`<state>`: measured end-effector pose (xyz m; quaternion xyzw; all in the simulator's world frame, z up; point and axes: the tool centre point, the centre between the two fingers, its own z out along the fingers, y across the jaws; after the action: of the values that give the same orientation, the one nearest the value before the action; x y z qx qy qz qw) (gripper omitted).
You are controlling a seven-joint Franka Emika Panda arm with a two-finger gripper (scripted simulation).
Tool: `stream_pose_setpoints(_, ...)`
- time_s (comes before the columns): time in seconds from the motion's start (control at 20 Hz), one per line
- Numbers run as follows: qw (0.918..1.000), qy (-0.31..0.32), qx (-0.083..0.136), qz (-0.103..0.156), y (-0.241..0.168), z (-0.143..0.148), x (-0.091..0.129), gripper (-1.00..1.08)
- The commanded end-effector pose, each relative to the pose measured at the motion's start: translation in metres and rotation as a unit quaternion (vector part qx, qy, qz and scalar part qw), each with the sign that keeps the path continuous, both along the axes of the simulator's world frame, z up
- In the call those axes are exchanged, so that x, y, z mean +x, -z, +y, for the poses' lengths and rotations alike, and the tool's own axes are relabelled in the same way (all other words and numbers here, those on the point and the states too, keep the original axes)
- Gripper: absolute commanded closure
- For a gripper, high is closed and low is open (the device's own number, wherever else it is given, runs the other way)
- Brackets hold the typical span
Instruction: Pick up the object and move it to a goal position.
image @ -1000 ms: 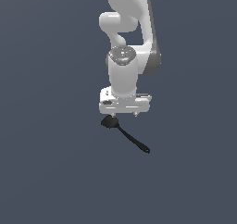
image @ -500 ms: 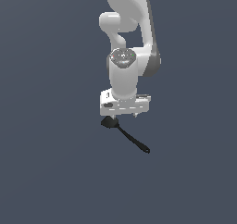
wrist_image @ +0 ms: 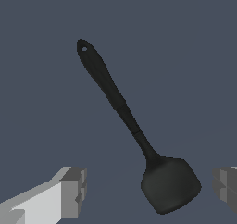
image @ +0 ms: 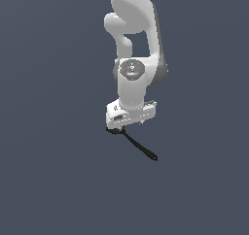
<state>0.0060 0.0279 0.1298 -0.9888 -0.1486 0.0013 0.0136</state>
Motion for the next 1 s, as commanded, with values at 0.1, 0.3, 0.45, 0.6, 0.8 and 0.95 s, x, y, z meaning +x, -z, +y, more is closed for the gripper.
stream_pose_setpoints(0.1,0.9975,-0.071,-0.005,-0.002,0.014,0.002,0.002,-0.92)
stream_pose_setpoints(0.3,0.9910,-0.134,-0.008,-0.003,0.027,0.003,0.004,-0.92)
stream_pose_setpoints(0.45,0.9836,-0.180,-0.009,-0.004,0.037,0.005,0.005,-0.92)
stream_pose_setpoints(0.6,0.9756,-0.219,-0.010,-0.005,0.045,0.007,0.006,-0.92)
stream_pose_setpoints(0.8,0.9654,-0.260,-0.011,-0.006,0.053,0.008,0.007,-0.92)
stream_pose_setpoints(0.95,0.9591,-0.283,-0.011,-0.006,0.058,0.009,0.007,-0.92)
